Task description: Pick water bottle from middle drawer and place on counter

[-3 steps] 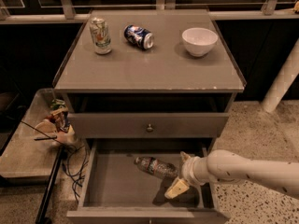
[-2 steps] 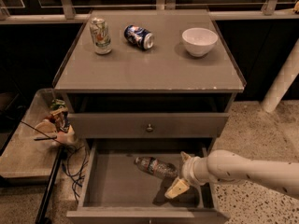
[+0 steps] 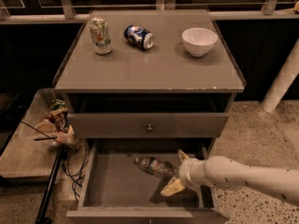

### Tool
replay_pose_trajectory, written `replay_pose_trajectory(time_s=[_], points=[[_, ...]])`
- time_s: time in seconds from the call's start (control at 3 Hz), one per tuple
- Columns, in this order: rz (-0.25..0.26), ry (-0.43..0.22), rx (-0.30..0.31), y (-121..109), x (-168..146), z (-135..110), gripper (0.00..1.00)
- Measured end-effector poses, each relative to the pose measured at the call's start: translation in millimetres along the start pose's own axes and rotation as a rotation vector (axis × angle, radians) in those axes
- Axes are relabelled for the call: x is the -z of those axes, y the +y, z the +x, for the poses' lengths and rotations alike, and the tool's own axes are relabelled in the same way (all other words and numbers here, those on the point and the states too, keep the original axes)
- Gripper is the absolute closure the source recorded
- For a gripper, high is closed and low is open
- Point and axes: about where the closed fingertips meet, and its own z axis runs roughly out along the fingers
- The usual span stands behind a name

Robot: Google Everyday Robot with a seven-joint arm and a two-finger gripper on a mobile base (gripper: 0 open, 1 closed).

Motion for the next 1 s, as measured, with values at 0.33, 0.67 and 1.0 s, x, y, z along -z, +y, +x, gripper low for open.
replay_pose_trajectory(time_s=[0.33, 0.67, 1.0], points=[[0.036, -0.014, -0.007, -2.0, -22.5, 8.8, 0.0], [0.044, -0.034, -0.027, -5.5, -43.6, 19.3, 0.0], [0.03, -0.069, -0.069, -11.8, -61.1, 29.9, 0.0]])
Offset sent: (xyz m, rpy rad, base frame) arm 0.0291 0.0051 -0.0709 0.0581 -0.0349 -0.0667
